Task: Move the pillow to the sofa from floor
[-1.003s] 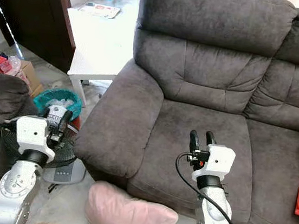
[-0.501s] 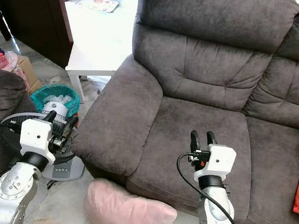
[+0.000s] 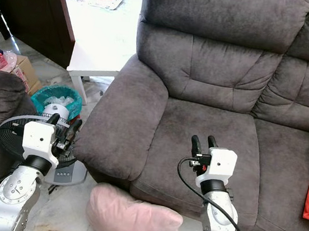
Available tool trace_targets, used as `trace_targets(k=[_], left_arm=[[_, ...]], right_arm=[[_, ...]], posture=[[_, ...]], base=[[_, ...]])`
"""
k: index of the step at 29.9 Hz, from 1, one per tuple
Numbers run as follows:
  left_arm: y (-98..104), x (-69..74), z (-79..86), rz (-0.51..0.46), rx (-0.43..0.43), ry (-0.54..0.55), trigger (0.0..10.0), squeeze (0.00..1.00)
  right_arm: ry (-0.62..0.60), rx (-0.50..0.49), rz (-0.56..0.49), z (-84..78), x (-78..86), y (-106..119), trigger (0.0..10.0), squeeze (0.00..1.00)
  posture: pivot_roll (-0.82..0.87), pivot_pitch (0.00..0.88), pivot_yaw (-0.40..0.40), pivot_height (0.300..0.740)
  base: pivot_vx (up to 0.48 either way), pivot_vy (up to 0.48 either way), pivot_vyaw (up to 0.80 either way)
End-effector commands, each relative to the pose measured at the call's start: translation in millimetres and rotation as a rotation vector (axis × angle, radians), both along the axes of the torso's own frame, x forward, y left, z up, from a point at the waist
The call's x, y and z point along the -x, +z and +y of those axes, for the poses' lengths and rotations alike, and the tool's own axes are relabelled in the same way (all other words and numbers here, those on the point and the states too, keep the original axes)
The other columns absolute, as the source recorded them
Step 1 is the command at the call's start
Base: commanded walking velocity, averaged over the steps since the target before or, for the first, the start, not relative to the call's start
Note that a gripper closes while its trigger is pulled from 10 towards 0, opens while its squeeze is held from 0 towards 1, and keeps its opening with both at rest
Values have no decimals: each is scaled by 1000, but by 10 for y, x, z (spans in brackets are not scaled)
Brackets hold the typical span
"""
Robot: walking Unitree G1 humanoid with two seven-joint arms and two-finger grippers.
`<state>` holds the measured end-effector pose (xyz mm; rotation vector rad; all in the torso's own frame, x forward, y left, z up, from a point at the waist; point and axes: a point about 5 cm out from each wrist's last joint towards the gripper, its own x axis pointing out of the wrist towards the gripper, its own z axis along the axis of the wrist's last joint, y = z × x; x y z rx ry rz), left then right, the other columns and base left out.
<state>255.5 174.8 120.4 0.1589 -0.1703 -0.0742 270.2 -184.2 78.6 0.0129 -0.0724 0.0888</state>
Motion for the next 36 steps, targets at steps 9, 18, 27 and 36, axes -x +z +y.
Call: trace_targets(k=[9, 18, 27, 36], left_arm=[[18, -11, 11, 4, -8, -2, 10000, 0], [3, -13, 5, 10, -6, 1, 10000, 0], [-14, 6, -2, 18, -4, 3, 10000, 0], [-17, 4, -7, 19, 0, 6, 10000, 0]], right_arm=[[9, 0, 8, 31, -4, 0, 10000, 0], [32, 15, 3, 63, -2, -1, 10000, 0], [42, 17, 6, 70, 2, -1, 10000, 0], [53, 13, 5, 90, -7, 6, 10000, 0]], posture=[[174, 117, -20, 660], [174, 117, -23, 646], [173, 119, -26, 646], [171, 120, -31, 646]], base=[[0, 0, 0], [0, 0, 0], [0, 0, 0], [0, 0, 0]])
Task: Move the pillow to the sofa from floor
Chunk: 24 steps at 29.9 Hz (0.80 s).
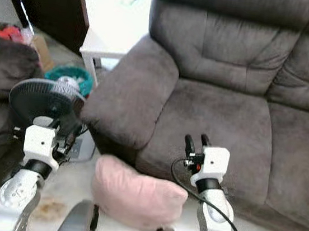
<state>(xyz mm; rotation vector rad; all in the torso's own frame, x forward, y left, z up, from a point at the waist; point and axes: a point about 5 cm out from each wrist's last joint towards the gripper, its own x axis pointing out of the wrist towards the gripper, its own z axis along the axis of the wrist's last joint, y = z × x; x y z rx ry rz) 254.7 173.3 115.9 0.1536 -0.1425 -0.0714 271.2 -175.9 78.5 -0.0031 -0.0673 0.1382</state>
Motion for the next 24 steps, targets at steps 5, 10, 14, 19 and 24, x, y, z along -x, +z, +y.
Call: trace_targets(k=[5, 10, 14, 19, 24], left_arm=[[24, -4, 6, -6, -4, 2, 10000, 0], [16, -7, 10, -2, -3, 1, 10000, 0], [11, -9, 4, 0, -2, -1, 10000, 0], [11, -10, 9, 0, -3, -1, 10000, 0], [9, -10, 8, 0, -3, 0, 10000, 0]], right_arm=[[7, -6, 5, 13, 4, -1, 10000, 0], [6, -6, 7, 18, -3, -4, 10000, 0], [3, -8, 8, 21, -3, 1, 10000, 0], [-1, -5, 18, 19, -11, -11, 10000, 0], [-7, -2, 23, 8, -24, -10, 10000, 0]], posture=[[171, 120, -31, 646], [170, 120, -30, 646], [171, 120, -30, 646], [169, 121, -29, 646], [170, 120, -28, 622]], base=[[0, 0, 0], [0, 0, 0], [0, 0, 0], [0, 0, 0], [0, 0, 0]])
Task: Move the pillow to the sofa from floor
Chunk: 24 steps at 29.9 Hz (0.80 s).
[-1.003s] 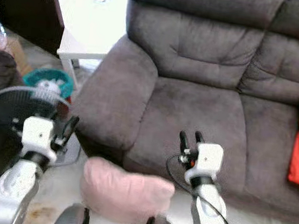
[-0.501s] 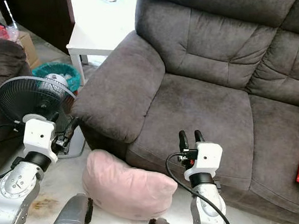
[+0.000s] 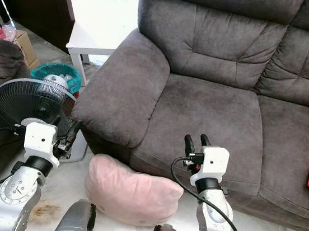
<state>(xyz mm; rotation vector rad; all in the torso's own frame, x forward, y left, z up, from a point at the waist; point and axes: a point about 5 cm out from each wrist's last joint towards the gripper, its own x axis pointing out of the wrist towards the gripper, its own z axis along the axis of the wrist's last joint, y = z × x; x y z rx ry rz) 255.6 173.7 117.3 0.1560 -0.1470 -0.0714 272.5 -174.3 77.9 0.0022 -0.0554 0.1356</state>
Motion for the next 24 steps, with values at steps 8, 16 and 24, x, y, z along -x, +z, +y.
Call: trace_targets(k=[8, 16, 24], left_arm=[[-12, -7, -12, 5, 0, -1, 10000, 0], [-17, -9, -4, 7, -2, 3, 10000, 0], [-18, -8, -5, 7, -2, 6, 10000, 0]], right_arm=[[5, 2, -3, 27, -2, 8, 10000, 0], [0, 6, -4, -2, 1, 4, 10000, 0], [9, 7, -2, 19, 2, 0, 10000, 0]], posture=[[168, 120, -29, 579], [166, 123, -30, 579], [167, 127, -31, 579]], base=[[0, 0, 0], [0, 0, 0], [0, 0, 0]])
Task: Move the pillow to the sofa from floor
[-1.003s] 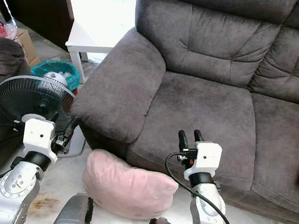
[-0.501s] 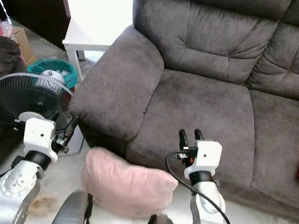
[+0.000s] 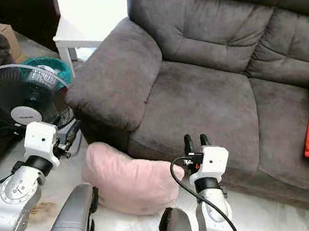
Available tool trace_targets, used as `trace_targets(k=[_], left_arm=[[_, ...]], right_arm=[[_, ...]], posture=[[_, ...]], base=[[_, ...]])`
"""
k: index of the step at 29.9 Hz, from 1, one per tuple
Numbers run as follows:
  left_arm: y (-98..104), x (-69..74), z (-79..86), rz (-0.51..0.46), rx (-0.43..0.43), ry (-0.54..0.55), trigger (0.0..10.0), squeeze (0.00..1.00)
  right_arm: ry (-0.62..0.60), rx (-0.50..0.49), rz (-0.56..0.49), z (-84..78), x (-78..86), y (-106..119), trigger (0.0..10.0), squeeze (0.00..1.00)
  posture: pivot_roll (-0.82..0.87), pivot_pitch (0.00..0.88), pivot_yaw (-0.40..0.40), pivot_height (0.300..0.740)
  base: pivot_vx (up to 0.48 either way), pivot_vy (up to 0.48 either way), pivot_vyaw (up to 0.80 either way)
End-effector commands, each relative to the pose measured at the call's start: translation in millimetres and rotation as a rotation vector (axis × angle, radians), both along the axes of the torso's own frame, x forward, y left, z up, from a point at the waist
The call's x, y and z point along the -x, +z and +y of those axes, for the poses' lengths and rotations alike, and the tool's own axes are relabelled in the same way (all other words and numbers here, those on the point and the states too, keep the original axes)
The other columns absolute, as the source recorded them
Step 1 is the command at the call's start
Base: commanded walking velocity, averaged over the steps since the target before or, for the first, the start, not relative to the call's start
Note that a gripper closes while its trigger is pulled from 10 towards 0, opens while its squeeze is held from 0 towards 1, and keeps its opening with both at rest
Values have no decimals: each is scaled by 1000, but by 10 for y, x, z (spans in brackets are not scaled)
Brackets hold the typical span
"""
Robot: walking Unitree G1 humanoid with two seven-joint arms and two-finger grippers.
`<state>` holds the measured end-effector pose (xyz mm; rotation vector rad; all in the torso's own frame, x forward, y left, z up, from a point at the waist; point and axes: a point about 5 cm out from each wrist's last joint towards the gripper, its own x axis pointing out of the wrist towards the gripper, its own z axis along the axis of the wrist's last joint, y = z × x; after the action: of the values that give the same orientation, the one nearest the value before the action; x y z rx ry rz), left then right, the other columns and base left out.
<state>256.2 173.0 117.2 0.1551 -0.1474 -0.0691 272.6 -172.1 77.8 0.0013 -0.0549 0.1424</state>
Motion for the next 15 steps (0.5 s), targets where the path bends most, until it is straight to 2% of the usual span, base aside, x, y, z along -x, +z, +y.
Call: trace_targets(k=[1, 15], left_arm=[[-18, -3, 4, 8, -4, 5, 10000, 0], [-29, -7, 4, 12, -4, 7, 10000, 0]], right_arm=[[3, 5, -2, -2, 4, 2, 10000, 0], [11, 0, -3, 4, 6, 2, 10000, 0]], posture=[[167, 127, -30, 579], [167, 129, -32, 579]], base=[[0, 0, 0], [0, 0, 0]])
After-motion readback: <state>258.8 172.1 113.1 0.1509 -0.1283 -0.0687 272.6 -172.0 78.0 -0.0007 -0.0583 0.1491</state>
